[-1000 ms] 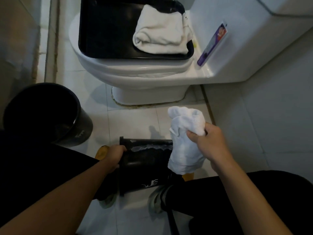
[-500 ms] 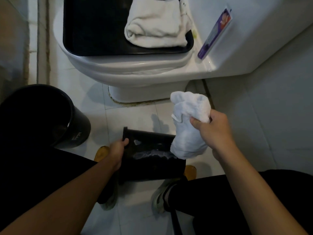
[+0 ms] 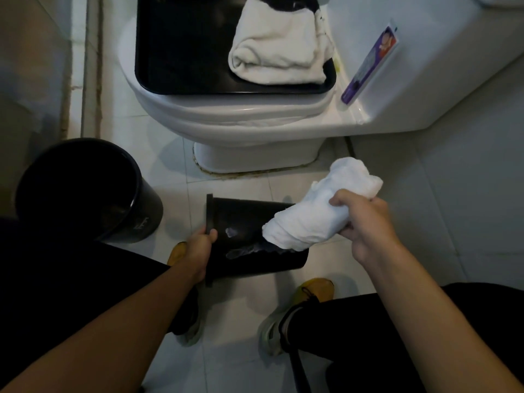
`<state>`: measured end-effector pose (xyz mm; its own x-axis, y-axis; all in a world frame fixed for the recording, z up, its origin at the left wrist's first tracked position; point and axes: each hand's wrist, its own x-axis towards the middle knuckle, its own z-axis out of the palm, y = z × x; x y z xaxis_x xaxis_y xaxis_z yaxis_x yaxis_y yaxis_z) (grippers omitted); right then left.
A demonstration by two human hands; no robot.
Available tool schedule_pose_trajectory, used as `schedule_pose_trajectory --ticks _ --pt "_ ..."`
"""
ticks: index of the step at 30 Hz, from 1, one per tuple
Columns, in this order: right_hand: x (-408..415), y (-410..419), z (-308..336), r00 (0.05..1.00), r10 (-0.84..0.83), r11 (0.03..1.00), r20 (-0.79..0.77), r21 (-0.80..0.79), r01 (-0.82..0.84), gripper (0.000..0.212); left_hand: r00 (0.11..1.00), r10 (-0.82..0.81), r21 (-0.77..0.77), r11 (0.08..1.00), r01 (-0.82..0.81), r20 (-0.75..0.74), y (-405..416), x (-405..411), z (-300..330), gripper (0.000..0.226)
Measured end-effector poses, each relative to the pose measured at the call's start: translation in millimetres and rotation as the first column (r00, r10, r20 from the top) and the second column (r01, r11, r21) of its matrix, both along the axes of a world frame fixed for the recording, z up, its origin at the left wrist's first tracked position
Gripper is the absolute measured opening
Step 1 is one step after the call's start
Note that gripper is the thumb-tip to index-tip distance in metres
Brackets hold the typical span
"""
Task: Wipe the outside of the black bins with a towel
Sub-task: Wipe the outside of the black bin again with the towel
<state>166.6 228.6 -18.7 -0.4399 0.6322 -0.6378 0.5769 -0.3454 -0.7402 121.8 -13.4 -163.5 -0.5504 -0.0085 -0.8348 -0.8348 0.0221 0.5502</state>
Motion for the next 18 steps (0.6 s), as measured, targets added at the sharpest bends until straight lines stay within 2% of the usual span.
schedule_pose_trajectory --ticks 3,6,7,9,11,12,14,16,18 --pt "-1.9 -8.1 -5.4 0.981 -0.126 0.947 -0.151 -0.314 0.073 0.049 0.999 -0.024 -0.029 0.999 0.023 -0.039 -0.3 -0.2 -2.6 0.027" --pt "-11.3 -22.6 -17.4 0.926 -0.317 0.791 -0.206 -0.596 0.138 0.034 0.996 -0.051 -0.070 0.996 0.047 -0.067 2.8 -0.6 -4.8 0.032" --pt "-16.0 -30.7 -26.2 0.921 -0.342 0.758 -0.186 -0.634 0.154 0.032 0.996 -0.051 -0.089 0.995 0.044 -0.076 3.7 -1.0 -5.9 0.033" --pt "-20.7 -49.8 -49.5 0.936 -0.326 0.764 -0.132 -0.620 0.179 0.039 0.995 -0.047 -0.127 0.991 0.036 -0.086 5.7 -2.5 -7.7 0.033" --pt "-17.6 -67.9 -79.9 0.967 -0.256 0.854 -0.015 -0.472 0.219 0.045 0.998 -0.027 -0.101 0.995 0.020 -0.065 5.7 -5.5 -13.8 0.033" --pt "-12.6 -75.3 -94.0 0.981 -0.187 0.922 0.058 -0.334 0.195 0.046 0.998 -0.016 -0.092 0.996 0.011 -0.057 5.2 -6.3 -16.1 0.031" --pt "0.5 -84.8 -116.1 0.983 0.008 0.999 0.182 -0.053 0.001 0.057 0.998 -0.015 -0.097 0.995 0.009 -0.061 4.7 -6.0 -20.6 0.028" --pt "8.7 -87.1 -131.1 0.950 0.212 0.957 0.229 0.151 -0.249 0.066 0.996 -0.029 -0.119 0.993 0.019 -0.089 4.8 -4.0 -26.7 0.028" --pt "6.5 -87.5 -134.7 0.888 0.387 0.829 0.248 0.329 -0.453 0.078 0.993 -0.026 -0.120 0.993 0.011 -0.119 5.4 -4.7 -29.0 0.025"
